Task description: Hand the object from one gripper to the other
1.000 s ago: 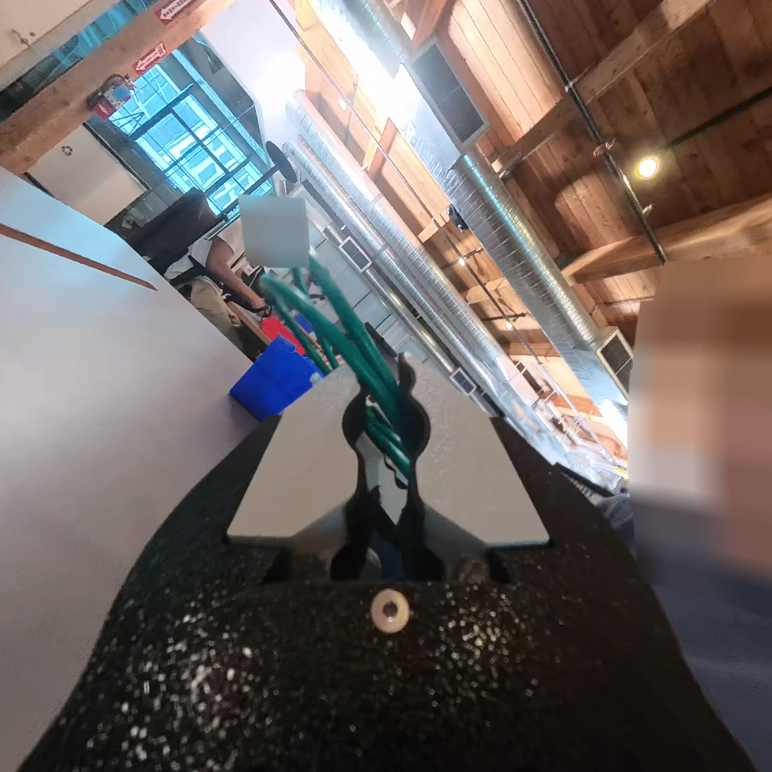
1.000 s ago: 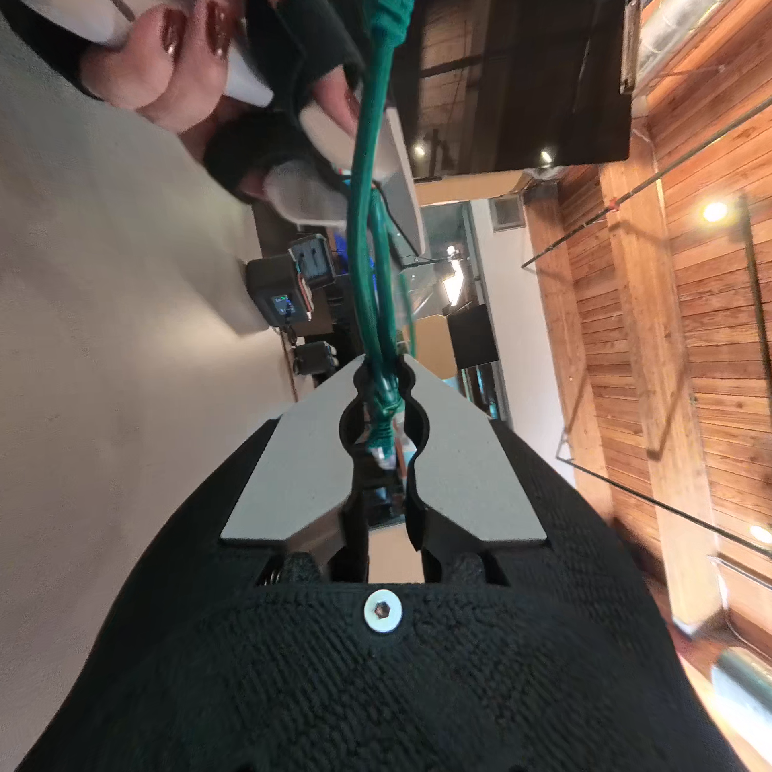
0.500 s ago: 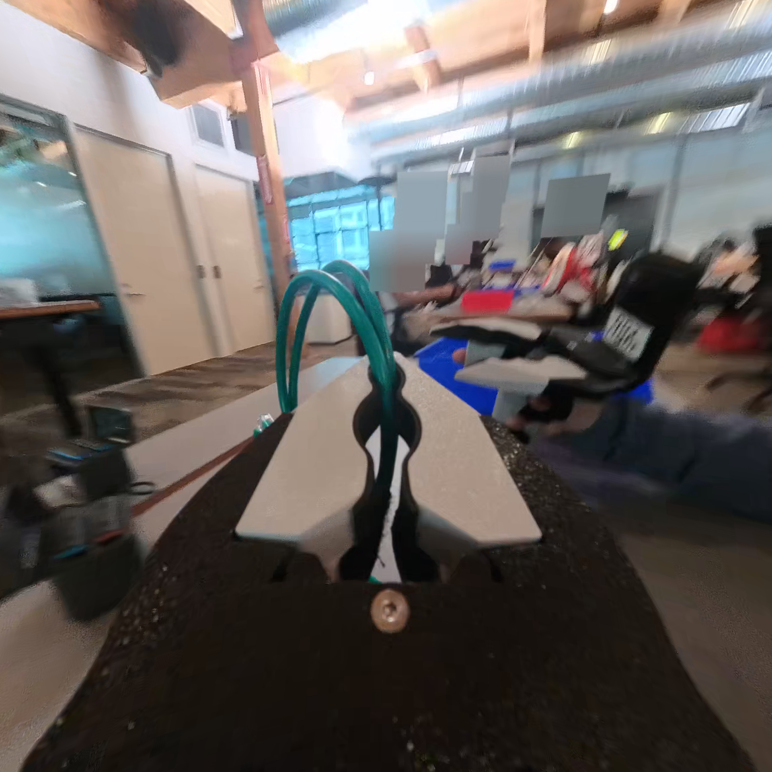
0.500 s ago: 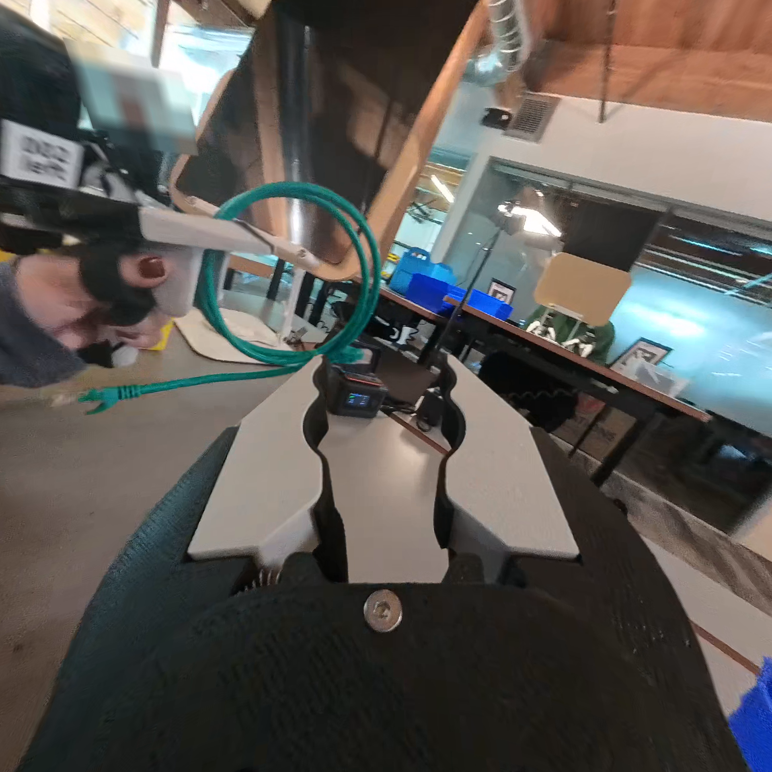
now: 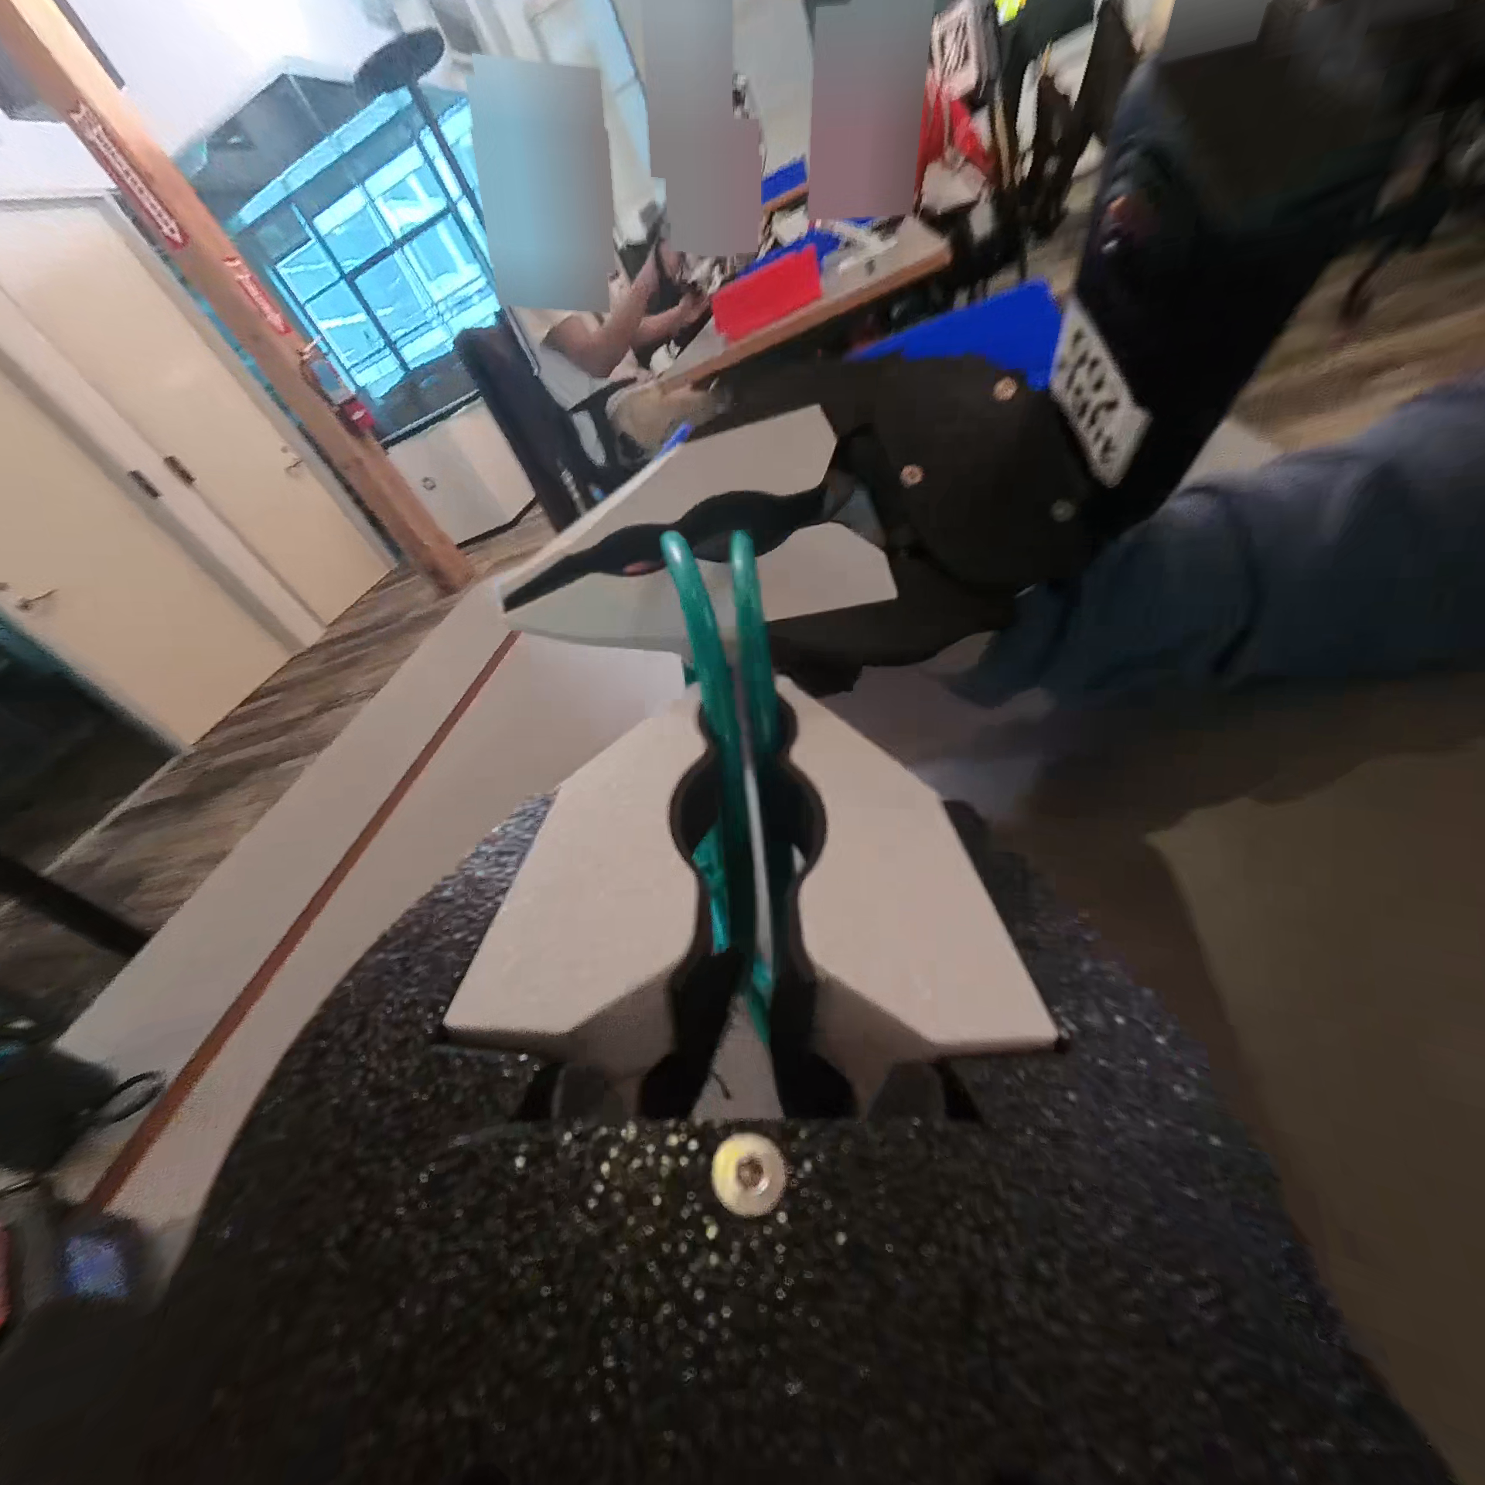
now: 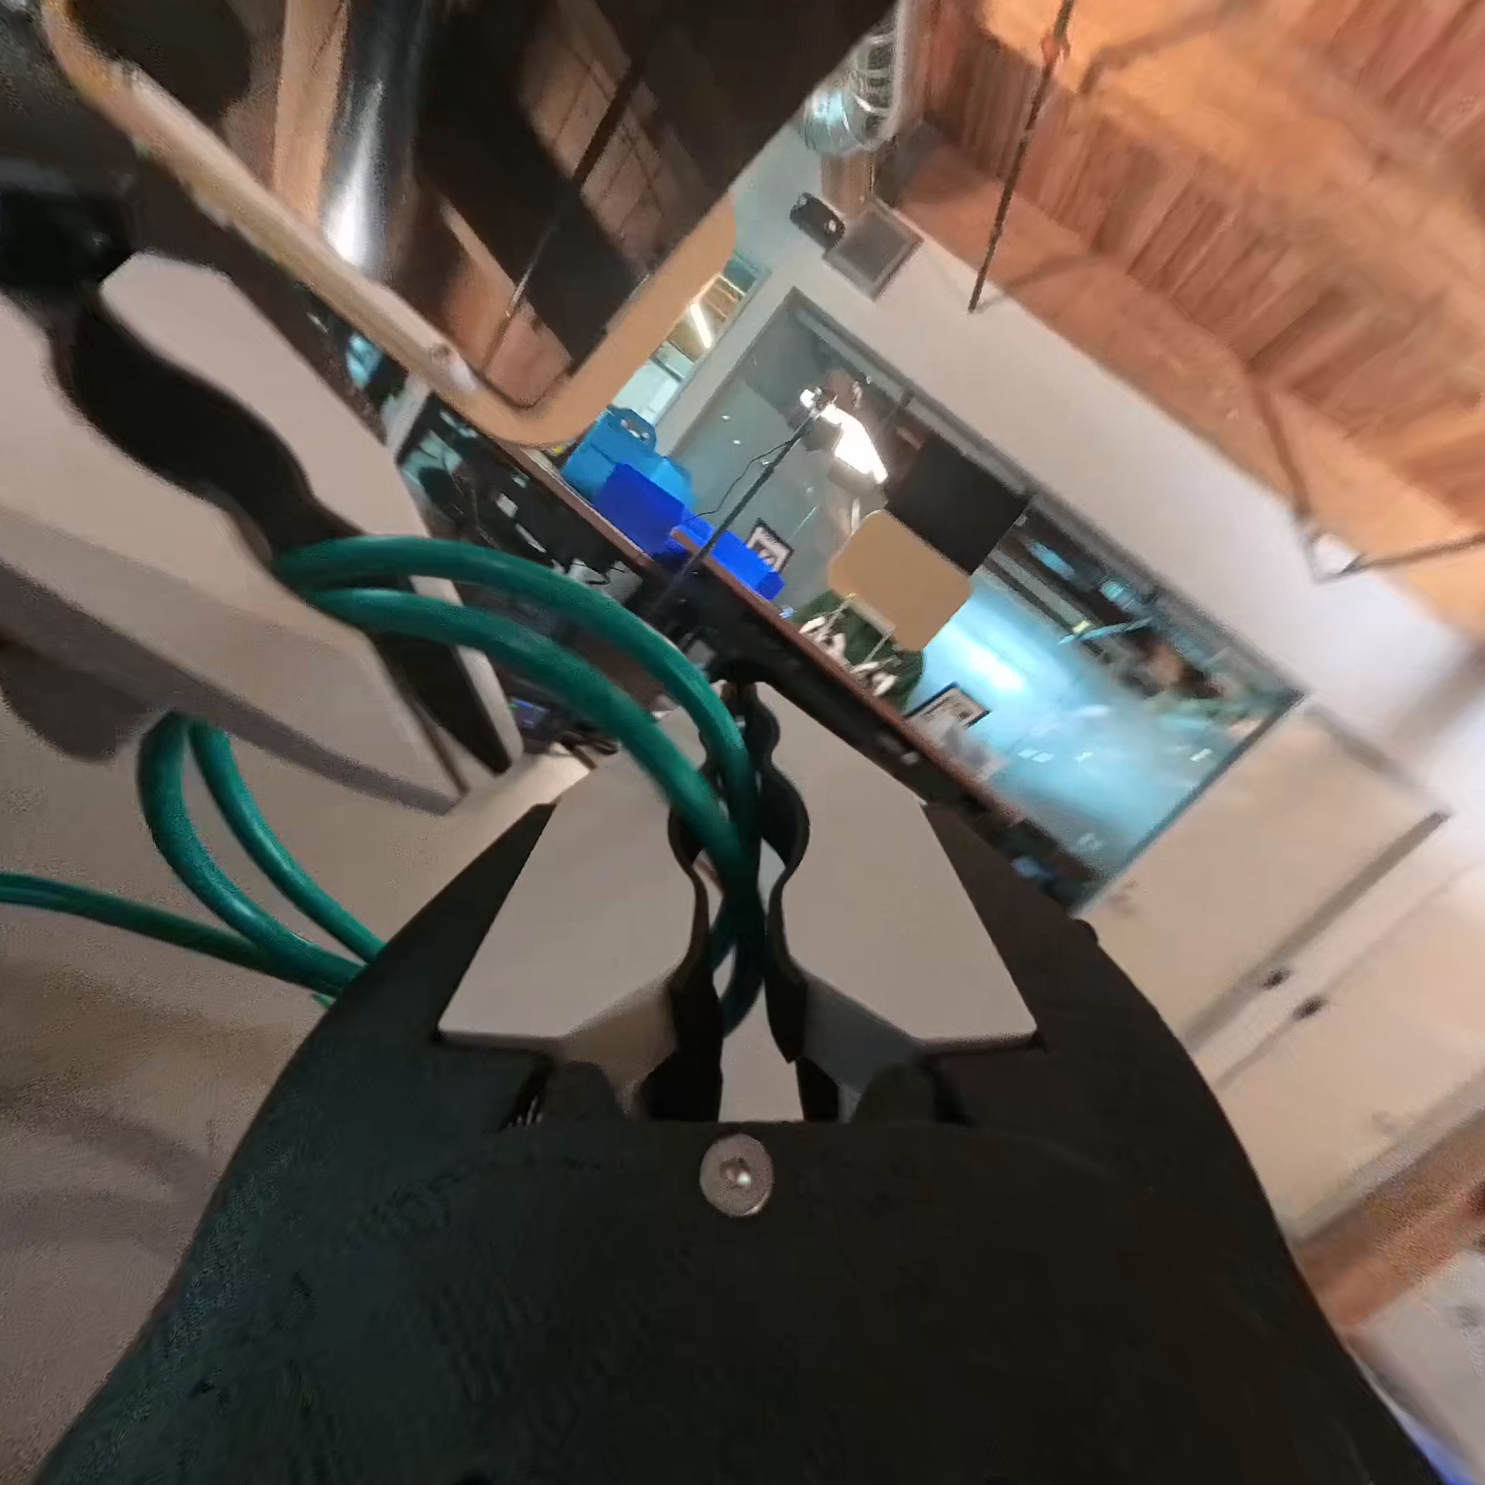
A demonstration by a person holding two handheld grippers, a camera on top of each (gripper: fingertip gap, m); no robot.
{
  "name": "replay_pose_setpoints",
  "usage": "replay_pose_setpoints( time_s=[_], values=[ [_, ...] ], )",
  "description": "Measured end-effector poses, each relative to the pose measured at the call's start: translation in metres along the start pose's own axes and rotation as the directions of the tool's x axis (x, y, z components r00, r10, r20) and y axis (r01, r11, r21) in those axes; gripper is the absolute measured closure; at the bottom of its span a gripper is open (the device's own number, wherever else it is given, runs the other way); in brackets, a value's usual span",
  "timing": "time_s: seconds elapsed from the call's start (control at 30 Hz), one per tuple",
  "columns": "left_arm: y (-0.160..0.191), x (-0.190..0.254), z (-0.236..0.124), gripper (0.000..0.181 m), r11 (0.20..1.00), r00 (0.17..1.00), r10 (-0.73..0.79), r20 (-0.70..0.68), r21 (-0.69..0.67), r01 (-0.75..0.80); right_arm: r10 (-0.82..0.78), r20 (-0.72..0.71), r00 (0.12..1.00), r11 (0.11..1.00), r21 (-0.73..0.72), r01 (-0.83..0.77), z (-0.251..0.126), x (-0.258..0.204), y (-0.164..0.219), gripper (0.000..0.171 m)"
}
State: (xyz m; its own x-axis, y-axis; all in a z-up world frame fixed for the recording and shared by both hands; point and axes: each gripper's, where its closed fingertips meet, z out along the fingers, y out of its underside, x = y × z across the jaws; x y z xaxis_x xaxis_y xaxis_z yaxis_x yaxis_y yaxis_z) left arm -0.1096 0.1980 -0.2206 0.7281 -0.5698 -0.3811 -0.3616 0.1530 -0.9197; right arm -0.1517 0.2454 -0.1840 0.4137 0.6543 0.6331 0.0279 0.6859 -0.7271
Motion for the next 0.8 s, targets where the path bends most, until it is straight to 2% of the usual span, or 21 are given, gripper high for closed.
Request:
replay_pose_setpoints(
  time_s=[0.03,0.1,0.17,0.27,0.33,0.4,0.47,0.53,0.6,0.67,0.7,0.77,0.8],
  values=[
    [-0.005,-0.002,-0.003,0.167,0.999,0.999,-0.032,-0.004,0.042,0.033,0.095,0.016,0.995,0.995,-0.009,-0.095,0.001,0.002,0.002,0.171],
    [-0.019,-0.011,-0.014,0.149,0.984,0.995,-0.098,0.016,0.151,0.095,0.306,0.032,0.952,0.952,-0.020,-0.305,0.002,0.010,0.007,0.171],
    [-0.033,-0.023,-0.031,0.146,0.943,0.981,-0.196,0.005,0.274,0.187,0.519,0.055,0.853,0.855,-0.046,-0.517,0.003,0.017,0.015,0.171],
    [-0.041,-0.051,-0.062,0.157,0.854,0.939,-0.345,0.014,0.421,0.307,0.771,0.115,0.627,0.636,-0.093,-0.766,0.004,0.020,0.026,0.171],
    [-0.029,-0.065,-0.073,0.163,0.842,0.917,-0.393,0.061,0.425,0.333,0.878,0.153,0.455,0.473,-0.121,-0.873,0.004,0.020,0.030,0.171],
    [-0.018,-0.064,-0.073,0.158,0.878,0.930,-0.358,0.082,0.367,0.306,0.936,0.179,0.304,0.334,-0.169,-0.927,0.004,0.016,0.034,0.171],
    [-0.018,-0.049,-0.065,0.140,0.909,0.955,-0.296,0.035,0.318,0.270,0.965,0.216,0.148,0.197,-0.225,-0.954,0.005,0.009,0.034,0.171],
    [-0.021,-0.028,-0.050,0.128,0.921,0.956,-0.281,-0.079,0.259,0.292,0.969,0.247,-0.015,0.059,-0.289,-0.956,0.004,0.000,0.031,0.171],
    [-0.017,-0.001,-0.034,0.109,0.925,0.923,-0.310,-0.227,0.153,0.348,0.955,0.255,-0.149,-0.054,-0.346,-0.937,0.004,-0.007,0.030,0.171],
    [-0.016,0.022,-0.024,0.101,0.909,0.864,-0.355,-0.357,0.082,0.408,0.943,0.248,-0.223,-0.117,-0.381,-0.917,0.004,-0.013,0.032,0.171],
    [-0.016,0.028,-0.019,0.103,0.904,0.847,-0.366,-0.386,0.070,0.423,0.941,0.243,-0.237,-0.123,-0.406,-0.906,0.004,-0.017,0.032,0.171],
    [-0.014,0.035,-0.010,0.116,0.907,0.845,-0.354,-0.401,0.072,0.414,0.939,0.238,-0.249,-0.118,-0.459,-0.881,0.003,-0.028,0.031,0.171],
    [-0.012,0.037,-0.006,0.129,0.914,0.852,-0.343,-0.396,0.068,0.400,0.937,0.241,-0.254,-0.113,-0.479,-0.871,0.002,-0.032,0.029,0.171]
  ],
)
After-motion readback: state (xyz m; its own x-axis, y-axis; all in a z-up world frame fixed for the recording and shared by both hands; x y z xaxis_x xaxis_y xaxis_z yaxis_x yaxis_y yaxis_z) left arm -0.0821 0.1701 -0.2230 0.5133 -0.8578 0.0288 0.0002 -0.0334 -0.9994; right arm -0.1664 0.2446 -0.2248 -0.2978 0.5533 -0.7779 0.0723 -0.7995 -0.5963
